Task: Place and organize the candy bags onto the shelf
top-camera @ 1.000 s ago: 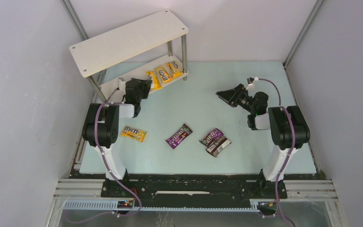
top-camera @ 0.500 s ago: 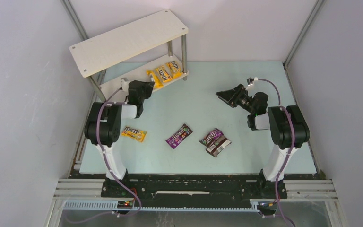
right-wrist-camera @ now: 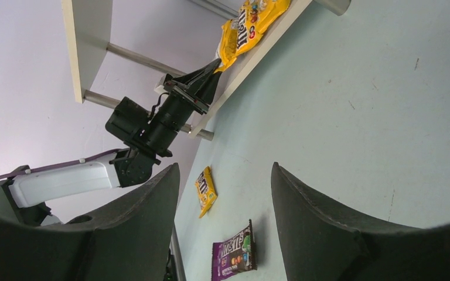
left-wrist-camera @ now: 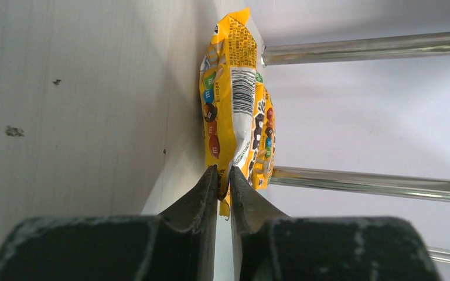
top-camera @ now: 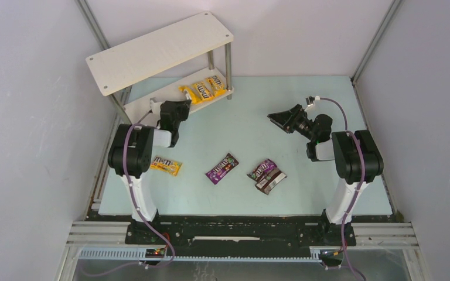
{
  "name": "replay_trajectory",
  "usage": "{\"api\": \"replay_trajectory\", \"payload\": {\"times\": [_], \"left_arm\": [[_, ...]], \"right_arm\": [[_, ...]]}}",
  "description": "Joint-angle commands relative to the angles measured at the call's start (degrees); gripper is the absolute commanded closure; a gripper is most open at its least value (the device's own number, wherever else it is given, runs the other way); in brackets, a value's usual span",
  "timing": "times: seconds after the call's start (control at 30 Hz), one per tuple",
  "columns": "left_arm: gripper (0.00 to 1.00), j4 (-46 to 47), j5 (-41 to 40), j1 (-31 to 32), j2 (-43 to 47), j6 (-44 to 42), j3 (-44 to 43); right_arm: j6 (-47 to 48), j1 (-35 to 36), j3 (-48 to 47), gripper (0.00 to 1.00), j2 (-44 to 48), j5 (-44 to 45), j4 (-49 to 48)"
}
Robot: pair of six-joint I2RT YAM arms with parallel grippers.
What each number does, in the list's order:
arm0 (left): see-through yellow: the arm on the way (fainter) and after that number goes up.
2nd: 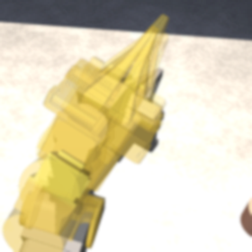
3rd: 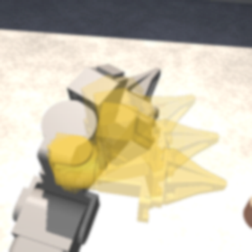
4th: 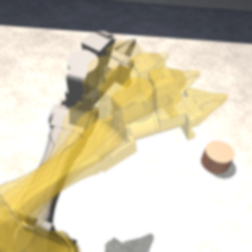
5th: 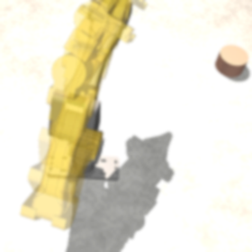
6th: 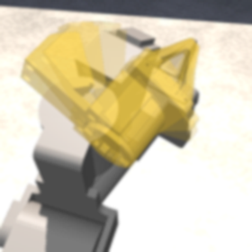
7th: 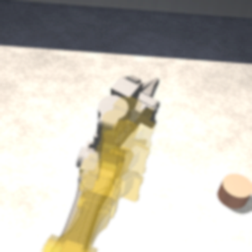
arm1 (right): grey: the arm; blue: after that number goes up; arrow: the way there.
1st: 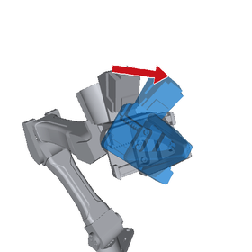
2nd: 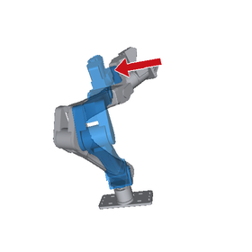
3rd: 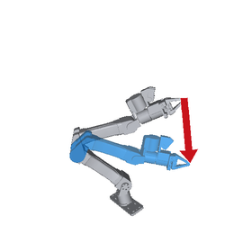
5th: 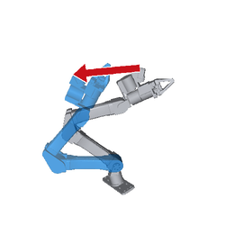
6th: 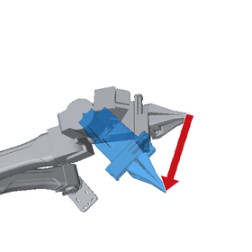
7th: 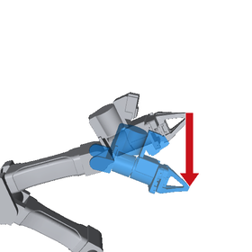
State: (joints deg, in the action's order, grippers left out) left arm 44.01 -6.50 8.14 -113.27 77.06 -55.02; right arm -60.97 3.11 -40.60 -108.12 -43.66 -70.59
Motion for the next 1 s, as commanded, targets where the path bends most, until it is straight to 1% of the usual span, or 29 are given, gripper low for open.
{"api": "replay_trajectory", "payload": {"times": [0.0,0.07,0.13,0.23,0.3,0.37,0.43,0.6,0.7,0.83,0.93,0.97], "left_arm": [[0.83,1.77,-2.37,-0.23,0.13,-0.34,0.43],[0.82,1.49,-2.45,-0.18,-0.08,-0.33,0.42],[0.79,0.99,-2.20,-0.27,-0.17,-0.40,0.38],[0.68,0.64,-1.48,-0.23,0.26,-0.61,0.89],[0.56,0.60,-1.08,-0.23,1.75,-1.40,1.61],[0.50,0.28,-1.20,-0.19,3.89,-3.01,2.76],[0.46,-0.24,-1.29,-0.22,6.68,-4.87,4.11],[0.40,-2.21,-0.45,0.68,14.49,-8.34,8.46],[0.39,-3.22,-0.42,2.35,20.03,-9.72,12.65],[0.39,-4.02,-1.40,5.33,26.88,-7.36,20.30],[0.38,-4.57,1.47,7.22,30.75,-6.55,24.13],[0.36,-5.64,2.52,7.69,32.44,-6.65,25.31]], "right_arm": [[-0.40,-0.30,-0.71,0.33,-0.58,-0.57,-3.33],[-0.44,-0.40,-0.71,0.33,-0.56,-0.55,-3.37],[-0.47,-0.43,-0.71,0.33,-0.60,-0.64,-3.39],[-0.50,-0.45,-0.71,0.33,-0.69,-0.55,-3.57],[-0.46,-0.45,-1.00,0.33,-0.75,-0.77,-3.28],[-0.42,-0.42,-1.06,0.33,-0.86,-0.81,-3.21],[-0.43,-0.42,-1.06,0.33,-0.87,-0.73,-3.20],[0.37,-0.22,-1.15,0.33,-0.33,-0.64,-2.16],[1.67,0.04,-1.15,0.33,0.36,-0.39,-0.43],[3.89,0.76,-1.15,0.33,1.54,0.22,2.37],[5.77,1.50,-1.15,0.33,2.47,0.88,4.80],[6.43,1.72,-1.15,0.33,2.73,1.05,5.70]]}}
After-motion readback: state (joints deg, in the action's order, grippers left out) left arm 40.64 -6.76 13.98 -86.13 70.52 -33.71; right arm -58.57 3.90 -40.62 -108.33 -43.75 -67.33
